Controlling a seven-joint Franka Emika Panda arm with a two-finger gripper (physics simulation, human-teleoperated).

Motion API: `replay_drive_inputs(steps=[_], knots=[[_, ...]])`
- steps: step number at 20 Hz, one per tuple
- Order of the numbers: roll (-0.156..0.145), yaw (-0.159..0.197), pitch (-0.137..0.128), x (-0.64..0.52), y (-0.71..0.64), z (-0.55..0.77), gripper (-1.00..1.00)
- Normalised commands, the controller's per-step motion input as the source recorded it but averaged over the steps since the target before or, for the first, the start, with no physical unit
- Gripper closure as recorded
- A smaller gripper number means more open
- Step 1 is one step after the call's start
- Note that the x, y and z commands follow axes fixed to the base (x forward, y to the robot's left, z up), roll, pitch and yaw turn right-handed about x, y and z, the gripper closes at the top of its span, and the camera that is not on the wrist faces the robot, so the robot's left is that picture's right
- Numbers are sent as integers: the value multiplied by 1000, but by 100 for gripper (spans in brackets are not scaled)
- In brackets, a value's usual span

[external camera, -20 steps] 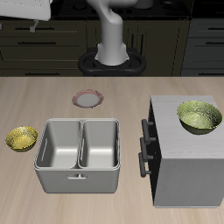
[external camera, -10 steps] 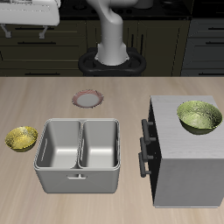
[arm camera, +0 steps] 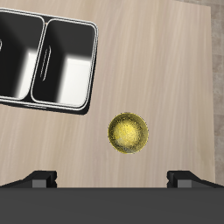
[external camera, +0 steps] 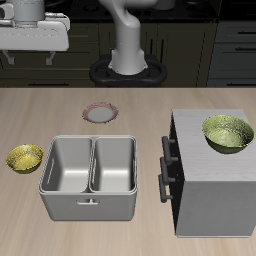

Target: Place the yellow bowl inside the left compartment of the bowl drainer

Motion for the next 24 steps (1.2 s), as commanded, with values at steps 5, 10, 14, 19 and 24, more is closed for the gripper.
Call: replay_drive_inputs(steps=[5,10,14,19,24], knots=[[19,36,-10,98,26,-252,-100],[8,-14,10,60,14,-259,-100],[-15,8,22,-4,-61,-258,-100],[-12,28,19,-40,-33,-230,-100],[-7,16,11,-63,-17,-180,-100]])
